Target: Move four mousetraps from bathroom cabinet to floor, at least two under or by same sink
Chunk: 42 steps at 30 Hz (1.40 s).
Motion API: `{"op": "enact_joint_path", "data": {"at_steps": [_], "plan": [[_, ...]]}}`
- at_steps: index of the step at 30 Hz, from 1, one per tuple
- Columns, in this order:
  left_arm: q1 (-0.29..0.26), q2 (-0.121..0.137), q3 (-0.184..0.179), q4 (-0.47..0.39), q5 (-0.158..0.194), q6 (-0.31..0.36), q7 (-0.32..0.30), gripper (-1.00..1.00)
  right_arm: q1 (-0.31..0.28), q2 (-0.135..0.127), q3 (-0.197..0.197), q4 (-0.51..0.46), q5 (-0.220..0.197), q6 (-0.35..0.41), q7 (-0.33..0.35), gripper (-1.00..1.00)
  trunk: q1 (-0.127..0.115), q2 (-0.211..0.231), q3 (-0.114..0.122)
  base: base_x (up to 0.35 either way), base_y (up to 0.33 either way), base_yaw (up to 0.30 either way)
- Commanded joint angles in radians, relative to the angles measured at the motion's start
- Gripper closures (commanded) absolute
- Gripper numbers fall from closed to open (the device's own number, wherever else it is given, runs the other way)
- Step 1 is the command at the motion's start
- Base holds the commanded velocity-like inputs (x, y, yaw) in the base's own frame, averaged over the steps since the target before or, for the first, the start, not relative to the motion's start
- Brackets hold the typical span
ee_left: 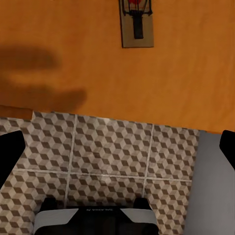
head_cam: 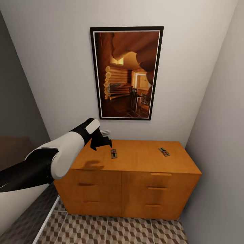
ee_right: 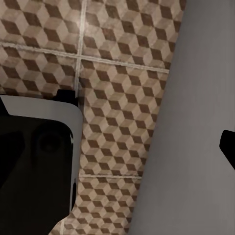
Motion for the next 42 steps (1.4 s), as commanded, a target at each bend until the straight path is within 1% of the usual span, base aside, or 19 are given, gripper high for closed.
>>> {"op": "enact_joint_path", "data": {"at_steps": [1, 11, 19, 22, 42], "plan": [[-0.001, 0.000, 0.002, -0.001, 0.008, 0.002, 0.010, -1.00, -0.001, 0.000, 0.008, 0.000, -0.008, 0.004, -0.001, -1.00, 0.001, -0.002, -0.002, 0.002, -0.001, 0.000], [-0.001, 0.000, 0.002, -0.001, 0.007, 0.003, 0.010, -1.00, -0.001, 0.000, 0.008, 0.000, -0.008, 0.004, -0.001, -1.00, 0.001, -0.002, -0.002, 0.020, 0.000, 0.000], [-0.001, 0.000, 0.002, -0.001, 0.007, 0.003, 0.010, -1.00, -0.001, -0.001, 0.008, 0.000, -0.008, 0.004, -0.002, -1.00, 0.001, -0.002, -0.002, 0.268, 0.000, 0.000], [-0.001, 0.000, 0.002, 0.001, 0.008, 0.003, 0.010, -1.00, -0.001, -0.001, 0.008, 0.000, -0.008, 0.004, -0.002, -1.00, 0.001, -0.002, -0.002, 0.128, 0.000, 0.000], [-0.001, 0.000, 0.002, 0.036, 0.007, 0.003, 0.008, -1.00, -0.001, -0.001, 0.007, 0.003, -0.008, 0.004, -0.002, -1.00, 0.001, -0.002, -0.002, 0.019, 0.000, 0.000]]}}
